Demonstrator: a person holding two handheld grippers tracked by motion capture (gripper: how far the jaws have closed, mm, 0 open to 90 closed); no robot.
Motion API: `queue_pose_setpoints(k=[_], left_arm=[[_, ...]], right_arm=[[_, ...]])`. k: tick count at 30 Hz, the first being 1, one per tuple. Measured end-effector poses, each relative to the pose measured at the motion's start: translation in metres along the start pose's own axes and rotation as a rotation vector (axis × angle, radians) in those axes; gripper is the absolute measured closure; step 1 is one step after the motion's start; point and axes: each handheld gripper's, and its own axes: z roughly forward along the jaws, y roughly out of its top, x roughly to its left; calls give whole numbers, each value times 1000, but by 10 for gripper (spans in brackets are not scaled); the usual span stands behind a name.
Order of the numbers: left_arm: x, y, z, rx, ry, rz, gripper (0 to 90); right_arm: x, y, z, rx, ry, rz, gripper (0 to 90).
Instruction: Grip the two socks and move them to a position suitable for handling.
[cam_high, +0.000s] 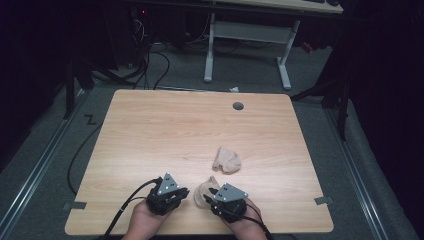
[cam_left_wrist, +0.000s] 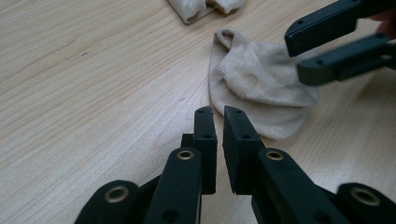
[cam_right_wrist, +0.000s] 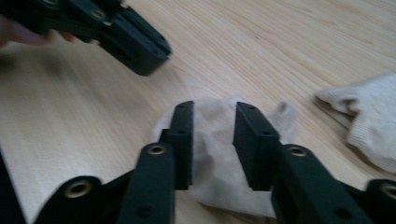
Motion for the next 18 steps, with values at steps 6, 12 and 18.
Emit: queue_pose_setpoints(k=[6, 12, 18], left_arm=[[-1, 2, 0, -10, -12, -17, 808], [-10, 7, 7, -25, -44, -44, 684], [-22, 9, 23, 6, -66, -10, 707]], right_arm=[[8, -2, 18, 83, 13, -38, 596], [1, -5, 15, 78, -24, -10, 849], [-6, -5, 3, 13, -51, 30, 851]])
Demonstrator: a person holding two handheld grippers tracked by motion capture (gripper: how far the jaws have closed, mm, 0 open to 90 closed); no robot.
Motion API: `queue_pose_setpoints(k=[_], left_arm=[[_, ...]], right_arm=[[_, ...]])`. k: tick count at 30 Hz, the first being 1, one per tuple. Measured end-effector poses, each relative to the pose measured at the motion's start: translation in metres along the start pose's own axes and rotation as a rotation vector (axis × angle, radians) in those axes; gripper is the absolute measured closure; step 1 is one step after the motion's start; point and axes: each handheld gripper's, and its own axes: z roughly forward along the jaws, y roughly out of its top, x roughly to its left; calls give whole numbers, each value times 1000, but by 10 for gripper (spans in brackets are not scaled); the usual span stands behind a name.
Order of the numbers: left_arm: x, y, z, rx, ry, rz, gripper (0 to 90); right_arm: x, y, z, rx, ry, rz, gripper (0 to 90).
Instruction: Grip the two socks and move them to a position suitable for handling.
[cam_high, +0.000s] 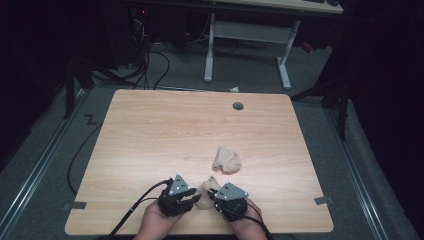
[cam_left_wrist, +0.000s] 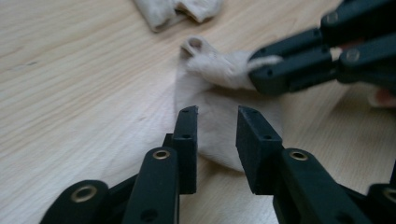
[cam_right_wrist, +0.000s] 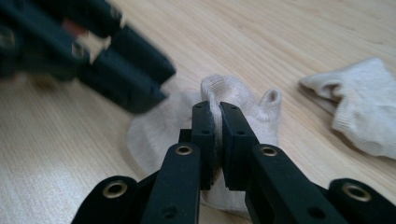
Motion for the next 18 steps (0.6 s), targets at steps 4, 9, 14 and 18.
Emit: queue_pose_setpoints(k=[4, 9, 14, 18], left_arm=[[-5, -2, 9, 49, -3, 38, 714], [-4, -4, 8, 77, 19, 76, 709], [3, -6, 3, 92, 48, 96, 699], [9, -8, -1, 98, 64, 89, 690]], right_arm=[[-7, -1, -5, -21, -21, 23, 850], [-21, -4, -17, -53, -64, 55, 850], [-39, -13, -26, -55, -92, 125, 847], [-48, -20, -27, -24, -101, 150, 844]])
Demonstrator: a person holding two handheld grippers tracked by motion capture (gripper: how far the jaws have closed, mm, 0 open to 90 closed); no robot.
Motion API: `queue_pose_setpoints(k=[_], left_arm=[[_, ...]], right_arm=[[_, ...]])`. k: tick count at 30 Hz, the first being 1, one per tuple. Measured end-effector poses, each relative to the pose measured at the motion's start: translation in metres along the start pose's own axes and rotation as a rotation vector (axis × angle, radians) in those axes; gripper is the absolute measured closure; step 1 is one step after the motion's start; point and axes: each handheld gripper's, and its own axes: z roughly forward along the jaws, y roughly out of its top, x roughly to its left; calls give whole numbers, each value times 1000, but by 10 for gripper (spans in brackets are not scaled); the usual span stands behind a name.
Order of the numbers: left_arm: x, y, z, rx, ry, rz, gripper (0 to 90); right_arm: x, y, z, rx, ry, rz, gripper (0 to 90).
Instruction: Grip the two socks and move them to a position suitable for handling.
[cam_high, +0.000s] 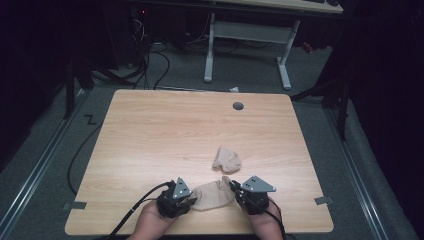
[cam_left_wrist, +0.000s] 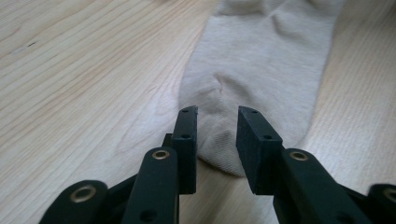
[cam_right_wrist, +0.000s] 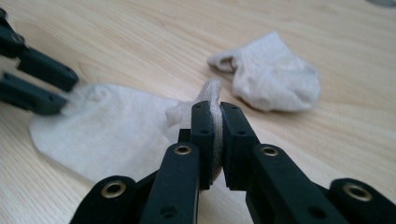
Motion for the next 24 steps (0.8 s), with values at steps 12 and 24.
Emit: queue_pose_setpoints(k=[12, 24], left_arm=[[7, -4, -5, 16, 33, 13, 676], [16, 0, -14, -37, 56, -8, 692]], right_arm=[[-15, -8, 1, 49, -21, 46, 756], [-5, -3, 12, 91, 37, -22, 898]])
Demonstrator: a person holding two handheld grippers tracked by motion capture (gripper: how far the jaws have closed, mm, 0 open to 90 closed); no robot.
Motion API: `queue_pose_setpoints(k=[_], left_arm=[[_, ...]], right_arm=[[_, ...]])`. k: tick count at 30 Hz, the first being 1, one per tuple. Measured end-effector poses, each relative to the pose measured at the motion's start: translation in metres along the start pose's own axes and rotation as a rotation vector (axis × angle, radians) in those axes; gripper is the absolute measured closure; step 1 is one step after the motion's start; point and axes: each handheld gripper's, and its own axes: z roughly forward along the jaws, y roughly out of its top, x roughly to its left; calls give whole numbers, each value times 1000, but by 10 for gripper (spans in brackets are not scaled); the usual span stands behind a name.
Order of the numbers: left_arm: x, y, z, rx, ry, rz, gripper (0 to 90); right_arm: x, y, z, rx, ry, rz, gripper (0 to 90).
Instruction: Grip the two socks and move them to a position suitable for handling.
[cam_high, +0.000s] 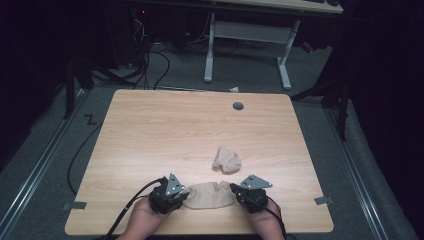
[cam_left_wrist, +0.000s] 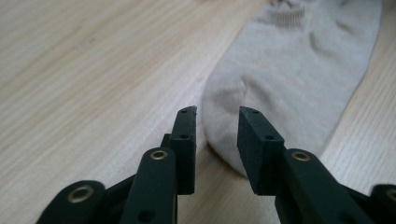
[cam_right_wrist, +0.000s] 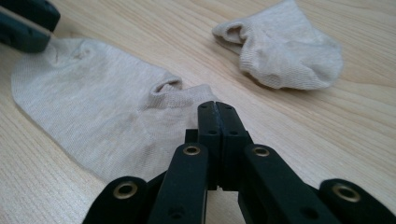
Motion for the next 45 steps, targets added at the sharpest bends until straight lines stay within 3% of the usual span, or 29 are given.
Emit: queue_pose_setpoints(k=[2, 6, 12, 16, 20, 25, 35, 37, 42, 45], left_arm=[[1, 5, -2, -39, -29, -34, 715], [-6, 18, 9, -54, -90, -30, 747], [-12, 19, 25, -12, -111, -14, 757], [-12, 17, 31, 3, -107, -3, 757], [-11, 15, 32, 16, -97, 11, 754], [-12, 9, 26, 20, -87, 21, 751], [-16, -2, 7, 66, -104, 20, 728], [-16, 0, 4, 49, -91, 19, 711], [-1, 4, -8, -27, -73, -37, 684], [7, 4, -12, -34, -53, -44, 668]], right_arm=[[1, 0, 2, 7, 6, -5, 898], [1, 0, 7, 26, 8, -12, 893], [-1, 1, 12, 31, 5, -3, 887], [0, 3, 20, 67, 3, -12, 876], [0, 3, 20, 65, 5, -20, 875], [5, 2, 19, 65, 16, -28, 869], [25, -2, 11, 73, 71, -95, 842], [27, -1, 10, 67, 72, -102, 832], [23, 1, 1, 14, 60, -70, 833], [19, 0, -2, 5, 53, -57, 834]])
